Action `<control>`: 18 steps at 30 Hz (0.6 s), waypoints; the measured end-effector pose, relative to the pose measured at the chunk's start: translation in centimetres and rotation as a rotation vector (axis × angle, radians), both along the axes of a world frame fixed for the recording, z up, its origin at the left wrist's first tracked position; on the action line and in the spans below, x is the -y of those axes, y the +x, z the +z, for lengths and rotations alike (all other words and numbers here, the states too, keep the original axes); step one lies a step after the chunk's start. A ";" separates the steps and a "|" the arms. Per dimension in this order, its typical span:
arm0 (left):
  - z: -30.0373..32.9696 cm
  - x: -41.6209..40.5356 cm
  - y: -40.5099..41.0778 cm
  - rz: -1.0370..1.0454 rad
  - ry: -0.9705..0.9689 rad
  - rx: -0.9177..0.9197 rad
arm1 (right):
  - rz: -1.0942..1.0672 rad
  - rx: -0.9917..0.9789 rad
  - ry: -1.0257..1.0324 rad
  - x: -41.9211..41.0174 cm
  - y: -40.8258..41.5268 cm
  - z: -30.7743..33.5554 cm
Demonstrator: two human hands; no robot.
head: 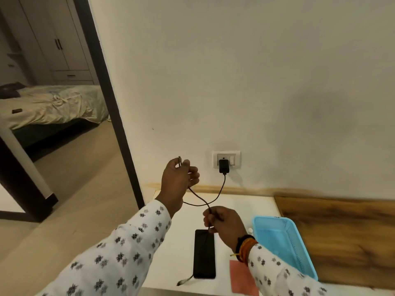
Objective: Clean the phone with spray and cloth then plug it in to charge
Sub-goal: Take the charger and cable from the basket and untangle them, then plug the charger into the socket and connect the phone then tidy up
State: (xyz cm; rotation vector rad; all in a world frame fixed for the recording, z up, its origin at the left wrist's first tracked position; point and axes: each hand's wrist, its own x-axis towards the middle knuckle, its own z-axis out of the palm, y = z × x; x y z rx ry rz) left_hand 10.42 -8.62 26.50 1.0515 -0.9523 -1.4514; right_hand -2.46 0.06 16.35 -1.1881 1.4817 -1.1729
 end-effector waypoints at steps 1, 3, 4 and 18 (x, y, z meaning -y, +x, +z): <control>-0.2 -0.1 0.1 -0.027 0.043 0.004 | -0.038 0.044 -0.034 -0.1 -0.4 0.6; -1.0 -0.6 0.2 -0.060 0.119 0.077 | -0.078 0.106 -0.108 -0.1 -1.2 2.0; -1.5 -0.8 0.2 -0.057 0.132 0.160 | -0.080 0.146 -0.126 0.0 -1.4 2.7; -2.1 -3.7 0.6 -0.605 -0.175 0.477 | -0.125 0.491 -0.186 3.4 -2.8 8.9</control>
